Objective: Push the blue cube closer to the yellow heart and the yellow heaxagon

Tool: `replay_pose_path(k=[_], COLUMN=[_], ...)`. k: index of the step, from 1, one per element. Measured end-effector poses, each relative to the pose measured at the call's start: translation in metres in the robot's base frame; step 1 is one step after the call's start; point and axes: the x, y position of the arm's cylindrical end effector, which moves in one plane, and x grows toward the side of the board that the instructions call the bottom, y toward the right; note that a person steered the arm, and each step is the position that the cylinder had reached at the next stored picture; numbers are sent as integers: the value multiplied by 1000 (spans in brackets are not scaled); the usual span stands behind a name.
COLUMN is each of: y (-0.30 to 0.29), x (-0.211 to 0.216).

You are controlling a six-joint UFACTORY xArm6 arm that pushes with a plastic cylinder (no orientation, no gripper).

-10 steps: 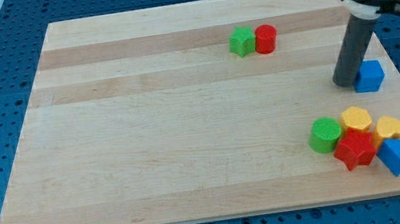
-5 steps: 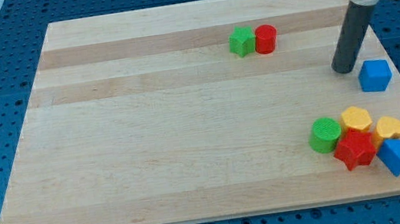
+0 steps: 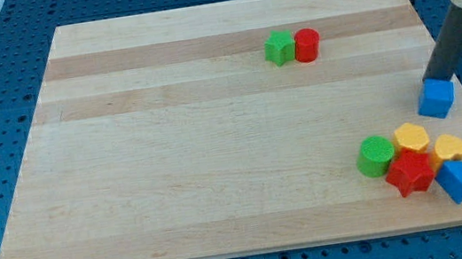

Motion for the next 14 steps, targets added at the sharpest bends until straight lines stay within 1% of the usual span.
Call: replay_pose_path(k=[1,6,12,13,14], y=[0,-7,-20,-22,-43], x=[11,38,38,28,16])
